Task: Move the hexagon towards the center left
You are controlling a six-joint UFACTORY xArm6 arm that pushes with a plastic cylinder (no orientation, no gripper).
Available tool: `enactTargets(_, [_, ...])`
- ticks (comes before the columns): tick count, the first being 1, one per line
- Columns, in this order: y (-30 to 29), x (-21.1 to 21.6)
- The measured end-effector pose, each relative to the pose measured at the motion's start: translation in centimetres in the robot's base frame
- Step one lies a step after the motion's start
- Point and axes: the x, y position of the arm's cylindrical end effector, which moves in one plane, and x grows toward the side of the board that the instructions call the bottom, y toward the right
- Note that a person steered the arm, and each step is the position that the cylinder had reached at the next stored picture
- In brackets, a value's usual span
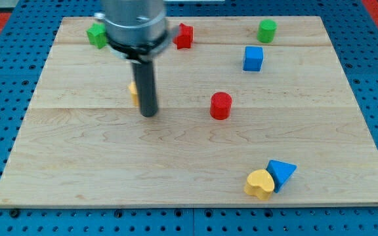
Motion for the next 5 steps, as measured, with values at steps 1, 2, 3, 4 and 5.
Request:
enactTargets(1, [2.8, 0.2])
enactTargets(2, [3.8, -3.2])
enactTargets(3, [-3.0, -3.9])
enactTargets(4, [-7.6, -3.7])
enactTargets(5, [-5.0, -5.2])
